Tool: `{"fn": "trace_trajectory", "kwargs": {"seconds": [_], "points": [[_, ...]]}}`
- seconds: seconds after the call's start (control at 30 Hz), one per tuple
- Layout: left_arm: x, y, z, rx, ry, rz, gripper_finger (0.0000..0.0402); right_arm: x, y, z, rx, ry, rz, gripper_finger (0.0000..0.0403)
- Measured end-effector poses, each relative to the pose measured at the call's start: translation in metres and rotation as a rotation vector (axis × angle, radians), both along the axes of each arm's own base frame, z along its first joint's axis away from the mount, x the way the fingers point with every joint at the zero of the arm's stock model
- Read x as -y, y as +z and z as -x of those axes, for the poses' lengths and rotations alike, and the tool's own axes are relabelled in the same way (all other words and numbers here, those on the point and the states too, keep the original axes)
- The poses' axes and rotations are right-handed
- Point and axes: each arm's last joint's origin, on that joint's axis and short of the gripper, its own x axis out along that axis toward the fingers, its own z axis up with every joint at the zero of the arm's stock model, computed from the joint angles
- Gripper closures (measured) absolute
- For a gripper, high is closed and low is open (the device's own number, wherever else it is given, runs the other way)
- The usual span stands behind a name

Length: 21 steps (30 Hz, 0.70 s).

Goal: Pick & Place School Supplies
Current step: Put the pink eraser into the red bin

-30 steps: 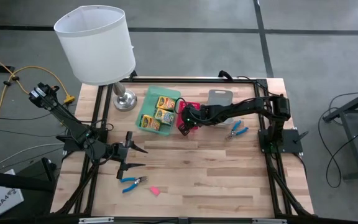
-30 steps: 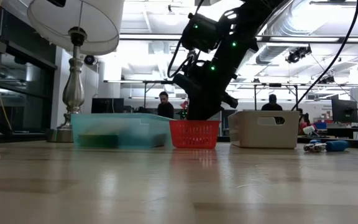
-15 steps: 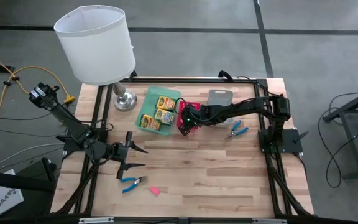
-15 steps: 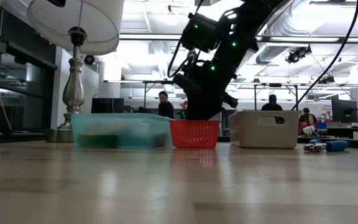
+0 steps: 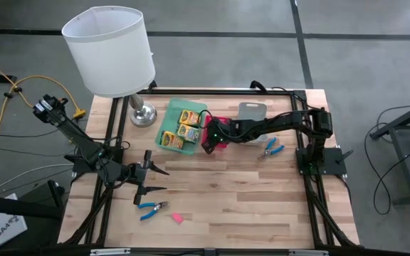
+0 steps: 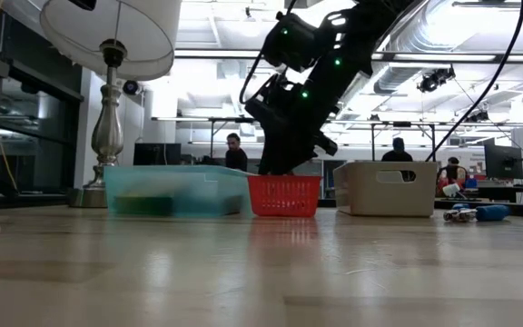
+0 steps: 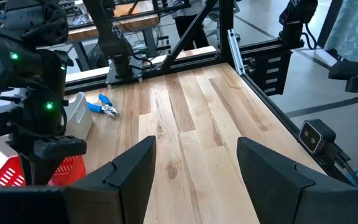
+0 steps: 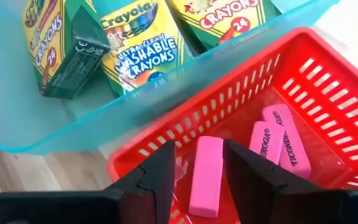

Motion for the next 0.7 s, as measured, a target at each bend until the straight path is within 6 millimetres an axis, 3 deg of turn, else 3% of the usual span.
{"fn": "trace_trajectory", "kwargs": {"seconds": [0.3, 0.53, 0.7], "points": [[0.001, 0.000, 0.000, -0.004, -0.027, 0.004, 0.0183, 0.000, 0.007, 0.000, 0.020, 0.036, -0.003, 0.0277], [0.001, 0.000, 0.000, -0.005, -0.027, 0.003, 0.0183, -0.002, 0.039, 0.010, 0.082, 0.050, 0.025, 0.0277], [0.001, 0.000, 0.000, -0.006, -0.027, 0.002, 0.0183, -0.020, 0.059, 0.011, 0.166, 0.135, 0.022, 0.0277]]}}
